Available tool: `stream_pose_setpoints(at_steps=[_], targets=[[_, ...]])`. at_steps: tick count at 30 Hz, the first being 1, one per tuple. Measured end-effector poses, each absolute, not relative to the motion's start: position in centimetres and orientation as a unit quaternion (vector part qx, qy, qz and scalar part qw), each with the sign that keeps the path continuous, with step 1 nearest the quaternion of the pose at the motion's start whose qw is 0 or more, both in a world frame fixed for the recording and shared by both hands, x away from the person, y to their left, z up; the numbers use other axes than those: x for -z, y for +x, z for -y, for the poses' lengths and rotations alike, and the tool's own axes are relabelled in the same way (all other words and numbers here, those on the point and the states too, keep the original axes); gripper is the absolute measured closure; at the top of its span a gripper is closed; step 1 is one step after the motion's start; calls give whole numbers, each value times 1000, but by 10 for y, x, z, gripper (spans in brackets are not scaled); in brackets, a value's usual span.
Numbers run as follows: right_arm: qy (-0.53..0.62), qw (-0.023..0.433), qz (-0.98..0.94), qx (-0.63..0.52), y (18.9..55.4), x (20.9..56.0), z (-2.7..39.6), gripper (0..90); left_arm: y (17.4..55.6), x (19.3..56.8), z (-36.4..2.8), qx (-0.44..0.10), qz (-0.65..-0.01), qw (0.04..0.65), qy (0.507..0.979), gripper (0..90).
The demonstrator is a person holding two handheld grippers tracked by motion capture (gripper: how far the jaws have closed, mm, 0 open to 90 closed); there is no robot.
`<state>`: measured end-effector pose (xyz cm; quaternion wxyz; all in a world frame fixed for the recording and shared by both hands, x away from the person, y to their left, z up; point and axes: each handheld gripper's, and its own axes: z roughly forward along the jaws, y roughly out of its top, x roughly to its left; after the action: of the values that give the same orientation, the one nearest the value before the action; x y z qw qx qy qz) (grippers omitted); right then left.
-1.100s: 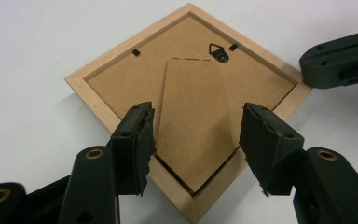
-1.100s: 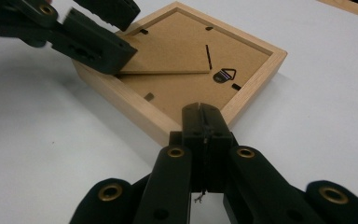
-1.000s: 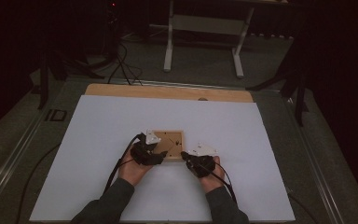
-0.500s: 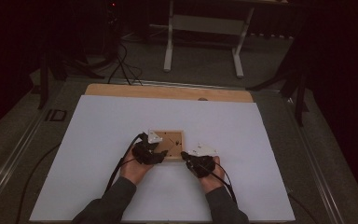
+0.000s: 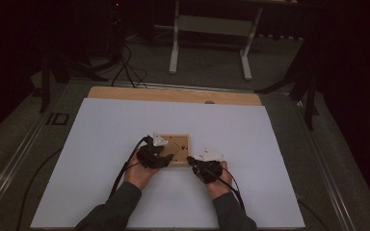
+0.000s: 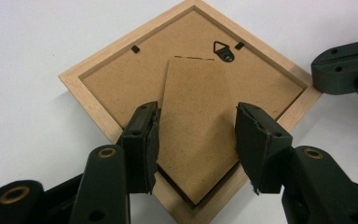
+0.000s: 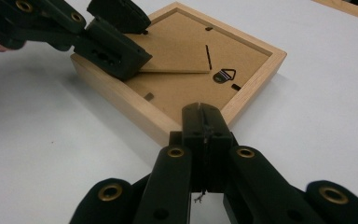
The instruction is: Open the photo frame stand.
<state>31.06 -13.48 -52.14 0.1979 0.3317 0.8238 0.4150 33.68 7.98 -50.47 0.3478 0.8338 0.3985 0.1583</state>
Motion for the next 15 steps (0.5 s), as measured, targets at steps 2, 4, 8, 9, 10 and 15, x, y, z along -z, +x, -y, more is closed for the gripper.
stream_pose_setpoints(at_steps=[2,4,8,9,10,15], targets=[[332,198,-824,-415,311,521,135,898,337,503,-80,-157,-399,352,832,509],[332,198,-824,-415,310,521,135,898,337,501,-80,-158,-399,354,831,509],[332,199,-824,-414,310,521,135,898,337,499,-81,-158,-402,360,827,508],[332,199,-824,-415,310,521,135,898,337,500,-81,-155,-403,361,827,508],[332,198,-824,-415,310,522,135,898,337,500,-81,-155,-403,361,827,507],[332,199,-824,-415,310,522,135,898,336,500,-81,-153,-401,360,828,462]])
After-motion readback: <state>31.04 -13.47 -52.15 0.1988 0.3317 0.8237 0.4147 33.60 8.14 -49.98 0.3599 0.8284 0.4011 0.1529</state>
